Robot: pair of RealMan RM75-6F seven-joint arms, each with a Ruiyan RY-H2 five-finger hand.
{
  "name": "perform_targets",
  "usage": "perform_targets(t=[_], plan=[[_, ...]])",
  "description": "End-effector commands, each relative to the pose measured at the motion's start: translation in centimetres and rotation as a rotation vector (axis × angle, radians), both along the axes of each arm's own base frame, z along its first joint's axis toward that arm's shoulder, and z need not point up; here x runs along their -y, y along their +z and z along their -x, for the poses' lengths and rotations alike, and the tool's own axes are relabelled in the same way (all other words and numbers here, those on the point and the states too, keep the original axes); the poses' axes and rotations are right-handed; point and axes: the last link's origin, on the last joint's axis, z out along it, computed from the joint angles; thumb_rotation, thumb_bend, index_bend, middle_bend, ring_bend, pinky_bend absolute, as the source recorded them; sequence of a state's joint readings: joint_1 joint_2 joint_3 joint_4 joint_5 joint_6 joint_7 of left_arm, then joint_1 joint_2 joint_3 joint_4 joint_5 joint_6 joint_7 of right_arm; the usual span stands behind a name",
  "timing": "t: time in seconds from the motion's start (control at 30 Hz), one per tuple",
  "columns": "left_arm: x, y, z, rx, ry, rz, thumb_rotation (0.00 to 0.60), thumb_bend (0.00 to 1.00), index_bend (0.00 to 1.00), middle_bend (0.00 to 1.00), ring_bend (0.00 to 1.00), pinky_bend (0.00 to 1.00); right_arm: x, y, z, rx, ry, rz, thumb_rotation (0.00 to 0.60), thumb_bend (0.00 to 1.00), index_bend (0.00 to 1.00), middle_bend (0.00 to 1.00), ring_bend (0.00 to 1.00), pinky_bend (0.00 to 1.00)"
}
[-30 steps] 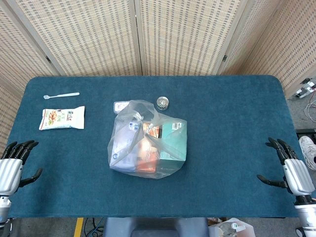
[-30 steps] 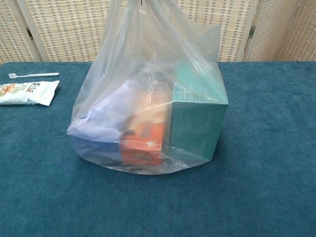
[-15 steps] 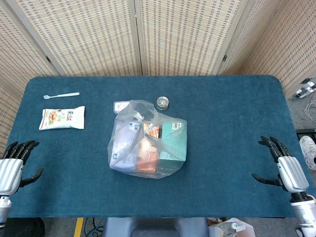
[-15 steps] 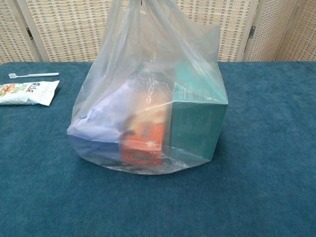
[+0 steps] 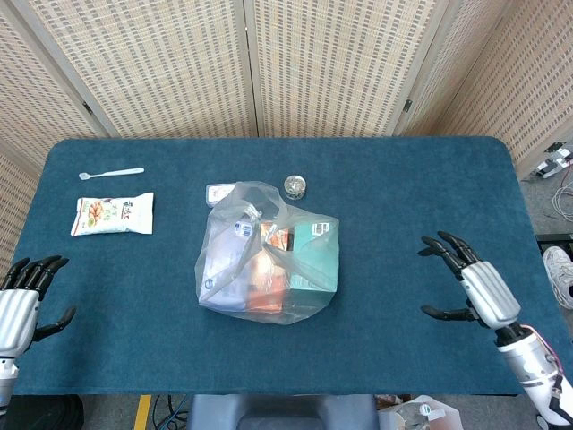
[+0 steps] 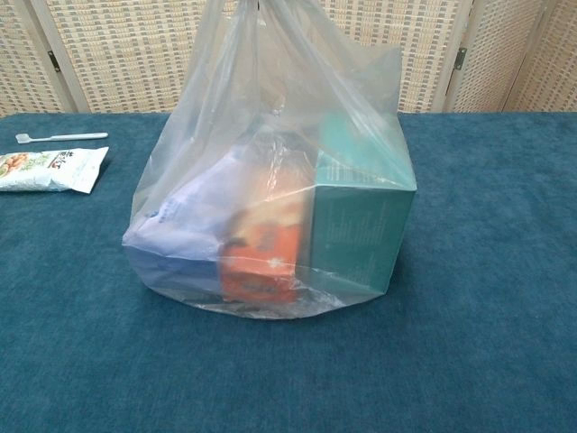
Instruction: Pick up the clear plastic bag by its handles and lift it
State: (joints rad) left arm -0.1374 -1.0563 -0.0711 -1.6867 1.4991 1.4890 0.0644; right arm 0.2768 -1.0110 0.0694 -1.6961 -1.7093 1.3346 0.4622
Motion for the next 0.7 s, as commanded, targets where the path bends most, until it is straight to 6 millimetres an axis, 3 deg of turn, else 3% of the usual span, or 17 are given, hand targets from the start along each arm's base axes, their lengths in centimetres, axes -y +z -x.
perform_targets(t=[0.03, 0.43, 0.7], plan=[[0.0, 0.1, 0.0, -0.001, 0.002, -0.003, 0.6, 0.24, 0.17, 0.15, 0.16, 0.07, 1.2, -0.5, -1.6, 0.012, 0.071, -0.047, 0.6, 0.01, 0.11, 0.27, 0.03, 0.1], [0.3, 0.3, 0.1, -0.005, 0.01, -0.009, 0.6, 0.24, 0.17, 0.15, 0.16, 0.07, 4.7, -2.4, -7.4, 0.054, 0.276, -0.215, 0.6, 0.01, 0.11, 0.15, 0.03, 0.1], [0.4, 0.4, 0.2, -0.006, 0.015, -0.011, 0.6, 0.25, 0.17, 0.15, 0.16, 0.07, 6.6, -3.9, -10.0, 0.082, 0.318, -0.299, 0.6, 0.01, 0.11, 0.15, 0.02, 0.1]])
